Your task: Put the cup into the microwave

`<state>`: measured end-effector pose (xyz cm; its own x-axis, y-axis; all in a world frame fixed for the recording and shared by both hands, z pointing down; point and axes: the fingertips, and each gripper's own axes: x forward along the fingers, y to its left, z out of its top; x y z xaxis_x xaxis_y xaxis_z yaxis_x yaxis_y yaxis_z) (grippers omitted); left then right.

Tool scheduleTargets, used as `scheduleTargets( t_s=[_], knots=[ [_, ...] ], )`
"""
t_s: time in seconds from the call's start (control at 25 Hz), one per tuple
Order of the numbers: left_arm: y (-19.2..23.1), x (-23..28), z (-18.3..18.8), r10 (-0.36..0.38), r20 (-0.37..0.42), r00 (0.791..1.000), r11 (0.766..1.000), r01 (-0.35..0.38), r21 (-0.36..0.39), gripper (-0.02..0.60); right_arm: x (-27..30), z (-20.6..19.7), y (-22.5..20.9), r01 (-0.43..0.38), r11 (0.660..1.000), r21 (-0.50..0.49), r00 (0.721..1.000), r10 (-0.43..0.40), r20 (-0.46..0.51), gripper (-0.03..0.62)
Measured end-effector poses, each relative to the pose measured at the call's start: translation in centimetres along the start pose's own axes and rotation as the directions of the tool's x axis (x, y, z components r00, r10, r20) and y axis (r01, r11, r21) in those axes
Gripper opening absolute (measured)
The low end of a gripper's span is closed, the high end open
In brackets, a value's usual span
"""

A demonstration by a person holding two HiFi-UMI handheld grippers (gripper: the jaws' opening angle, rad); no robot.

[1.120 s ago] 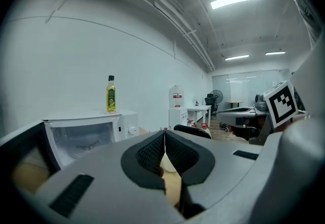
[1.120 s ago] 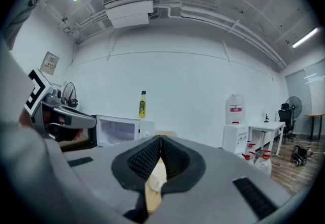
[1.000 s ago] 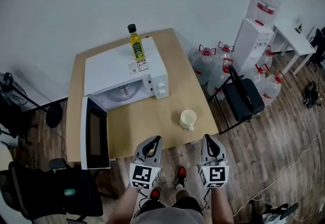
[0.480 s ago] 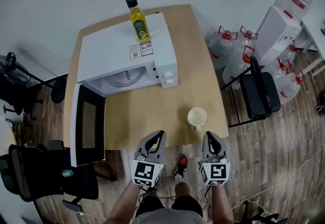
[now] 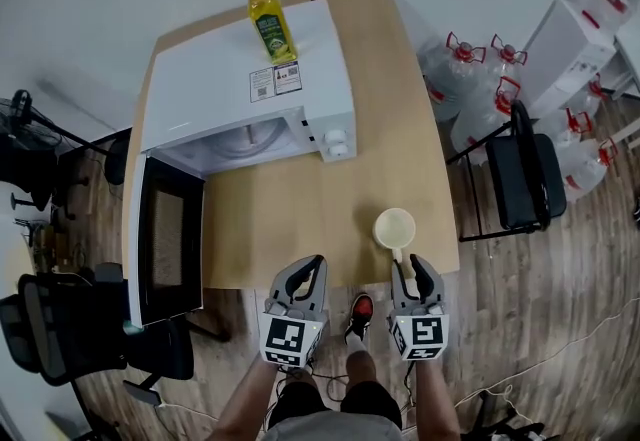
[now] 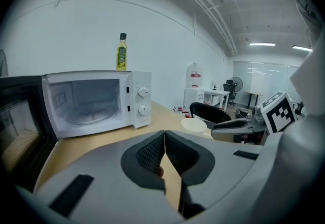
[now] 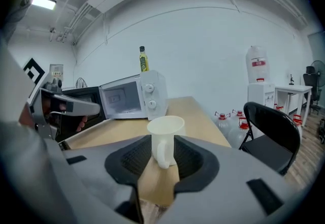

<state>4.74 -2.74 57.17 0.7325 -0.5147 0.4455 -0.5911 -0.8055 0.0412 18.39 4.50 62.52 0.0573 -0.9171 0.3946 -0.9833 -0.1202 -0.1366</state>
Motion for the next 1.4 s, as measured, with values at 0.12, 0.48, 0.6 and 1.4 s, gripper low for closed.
scheduleTargets(
  t_s=[0.12, 0.48, 0.6, 1.4],
  knots=[
    [-0.1, 0.4, -0.5, -0.002, -0.01, 1.0, 1.0, 0.002, 0.002, 0.025, 0.7, -1.2, 0.0, -0.011, 1.0, 0.008, 1.0, 0.012, -0.022, 0.156],
    [0.0, 1.5, -1.9, 0.003, -0.037, 0.999, 1.0, -0.003, -0.008, 0.025, 2.3, -3.3, 0.0, -0.027, 0.999, 0.021, 0.998, 0.028, -0.061, 0.222],
    [0.3, 1.5, -2.4, 0.017, -0.049, 0.999, 1.0, -0.018, -0.013, 0.025, 2.8, -3.6, -0.2, -0.028, 0.999, 0.02, 0.998, 0.029, -0.063, 0.221],
    [3.0, 1.2, -3.9, 0.07, -0.071, 0.995, 0.996, -0.074, -0.052, 0.025, 3.7, -3.3, -1.2, 0.032, 0.997, -0.074, 0.998, -0.036, -0.053, 0.051]
  ],
)
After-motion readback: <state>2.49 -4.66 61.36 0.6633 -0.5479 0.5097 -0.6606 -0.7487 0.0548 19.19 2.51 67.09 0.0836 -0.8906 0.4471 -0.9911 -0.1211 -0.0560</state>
